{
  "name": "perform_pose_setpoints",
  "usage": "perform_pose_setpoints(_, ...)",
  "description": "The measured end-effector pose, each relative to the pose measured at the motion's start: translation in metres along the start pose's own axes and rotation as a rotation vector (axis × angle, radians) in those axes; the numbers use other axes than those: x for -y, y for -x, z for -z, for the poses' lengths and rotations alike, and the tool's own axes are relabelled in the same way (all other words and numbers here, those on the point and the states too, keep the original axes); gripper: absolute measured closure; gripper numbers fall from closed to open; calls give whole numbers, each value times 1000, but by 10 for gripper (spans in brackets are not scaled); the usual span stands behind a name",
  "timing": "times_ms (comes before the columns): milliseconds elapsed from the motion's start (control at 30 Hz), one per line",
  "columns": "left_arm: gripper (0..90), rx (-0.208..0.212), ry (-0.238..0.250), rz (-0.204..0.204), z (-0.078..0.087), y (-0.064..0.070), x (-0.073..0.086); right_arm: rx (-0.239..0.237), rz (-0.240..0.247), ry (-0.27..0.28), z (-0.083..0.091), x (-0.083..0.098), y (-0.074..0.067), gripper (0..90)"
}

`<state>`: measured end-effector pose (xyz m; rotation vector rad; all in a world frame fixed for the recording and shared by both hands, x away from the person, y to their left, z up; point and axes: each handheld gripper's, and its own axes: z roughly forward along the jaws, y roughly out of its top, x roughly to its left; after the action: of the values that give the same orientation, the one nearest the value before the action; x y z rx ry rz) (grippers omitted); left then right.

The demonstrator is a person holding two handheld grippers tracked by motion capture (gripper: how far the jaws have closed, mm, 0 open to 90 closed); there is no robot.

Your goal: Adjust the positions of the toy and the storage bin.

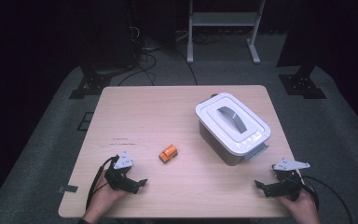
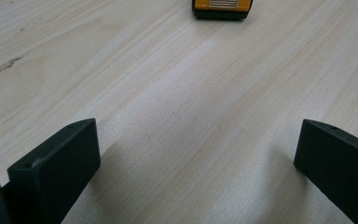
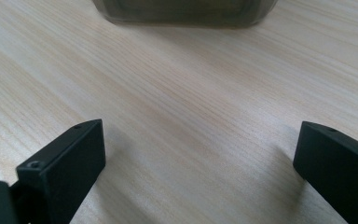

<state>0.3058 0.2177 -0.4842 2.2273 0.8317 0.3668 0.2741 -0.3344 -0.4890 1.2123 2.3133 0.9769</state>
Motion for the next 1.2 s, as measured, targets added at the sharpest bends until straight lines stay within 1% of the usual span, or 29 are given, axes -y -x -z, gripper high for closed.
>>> perform_pose_setpoints(133, 0, -9, 0, 7, 0, 1, 0, 3, -5, 1, 0, 0, 0, 11)
perform_pose_setpoints(433, 0, -8, 0, 7, 1, 2, 1, 9, -13, 0, 0, 0, 0, 11)
perform_pose_setpoints(533, 0, -3, 0, 4, 0, 2, 0, 8, -11, 0, 0, 0, 1, 11)
perform_pose_setpoints(600, 0, 7, -5, 7, -1, 2, -2, 6, -9, 0, 0, 0, 1, 11)
perform_pose_setpoints(700, 0, 7, -3, 4, -1, 3, -4, 5, -8, 0, 0, 0, 1, 11)
perform_pose_setpoints(767, 0, 11, 0, 7, -1, 3, -6, 4, -7, 0, 0, 0, 1, 11)
perform_pose_setpoints(867, 0, 10, 9, -1, 0, 4, -8, 4, -7, 0, 0, 0, 1, 11)
perform_pose_setpoints(933, 0, 13, 26, 13, 2, 4, -9, 4, -7, 0, 0, 0, 1, 11)
perform_pose_setpoints(1033, 0, 19, 31, 16, 2, 3, -11, 4, -7, 0, 0, 0, 1, 11)
perform_pose_setpoints(1067, 0, 16, 25, 12, 2, 3, -13, 4, -7, 0, 0, 0, 1, 11)
perform_pose_setpoints(1100, 0, 14, 25, 2, 2, 3, -16, 4, -7, 0, 0, 0, 1, 11)
perform_pose_setpoints(1167, 0, 10, 31, -3, 1, 4, -20, 3, -6, 0, 0, 0, 1, 11)
perform_pose_setpoints(1200, 0, 9, 27, -11, 1, 4, -21, 3, -6, 0, 0, 0, 1, 11)
